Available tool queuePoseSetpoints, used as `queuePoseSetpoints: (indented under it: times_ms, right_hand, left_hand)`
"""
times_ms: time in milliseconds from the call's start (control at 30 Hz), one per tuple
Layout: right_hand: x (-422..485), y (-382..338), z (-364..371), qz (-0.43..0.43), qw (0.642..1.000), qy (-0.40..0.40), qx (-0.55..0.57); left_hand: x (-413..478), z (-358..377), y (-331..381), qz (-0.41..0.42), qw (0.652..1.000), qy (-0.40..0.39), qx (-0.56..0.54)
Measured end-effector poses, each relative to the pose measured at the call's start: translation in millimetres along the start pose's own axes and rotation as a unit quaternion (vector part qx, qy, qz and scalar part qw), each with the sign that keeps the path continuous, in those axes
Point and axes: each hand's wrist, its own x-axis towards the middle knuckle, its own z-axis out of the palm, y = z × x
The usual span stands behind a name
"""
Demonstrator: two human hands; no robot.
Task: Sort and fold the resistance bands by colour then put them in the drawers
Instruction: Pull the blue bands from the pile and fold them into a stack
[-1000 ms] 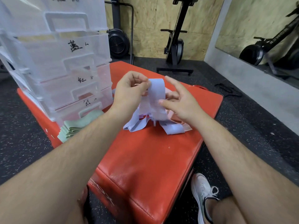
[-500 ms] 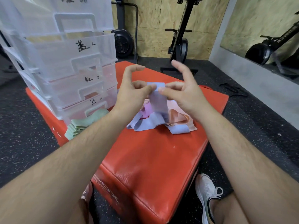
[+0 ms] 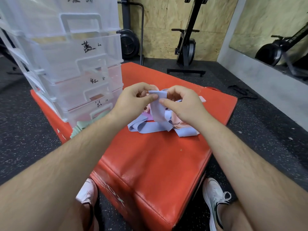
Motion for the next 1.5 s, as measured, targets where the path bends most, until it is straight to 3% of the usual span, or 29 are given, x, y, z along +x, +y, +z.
queuePoseSetpoints:
  times_ms: [133, 233, 367, 433, 500, 667, 833, 1033, 1233, 1500]
  right_hand:
    - [-5, -4, 15, -0.048, 0.998, 0.017, -0.026]
    - [-8, -7, 17, -0.054, 0.997, -0.044, -0.024]
    - [0, -3, 13, -0.048, 0.997, -0.051, -0.035]
    - [4, 2, 16, -0.019, 0.991, -0.132, -0.014]
    - [6, 9, 24, -0.007, 0.983, -0.183, -0.015]
    - [10, 15, 31, -0.002, 0.981, -0.190, -0.051]
    - [12, 28, 24, 0.011, 0.960, -0.211, -0.183]
    - [13, 36, 5, 0.055, 0.942, -0.210, -0.258]
    - [18, 53, -17, 0.036, 0.921, -0.187, -0.341]
    - [6, 61, -36, 0.091, 0.936, -0.180, -0.288]
  left_hand:
    - [-2, -2, 0, -0.098, 0.987, -0.028, -0.126]
    - [-3, -6, -4, -0.092, 0.995, 0.000, -0.040]
    - [-7, -13, -10, -0.029, 0.992, -0.017, 0.121]
    - [-12, -15, -8, 0.004, 0.989, -0.027, 0.143]
    - [-17, -19, -8, 0.012, 0.991, -0.023, 0.129]
    - [-16, -36, -18, -0.001, 0.995, -0.002, 0.101]
    - [-13, -55, -28, -0.040, 0.998, 0.024, 0.035]
    - [-9, -76, -37, -0.092, 0.993, 0.052, -0.052]
    - [-8, -89, -42, -0.116, 0.984, 0.084, -0.102]
    - [-10, -92, -55, -0.147, 0.977, 0.089, -0.126]
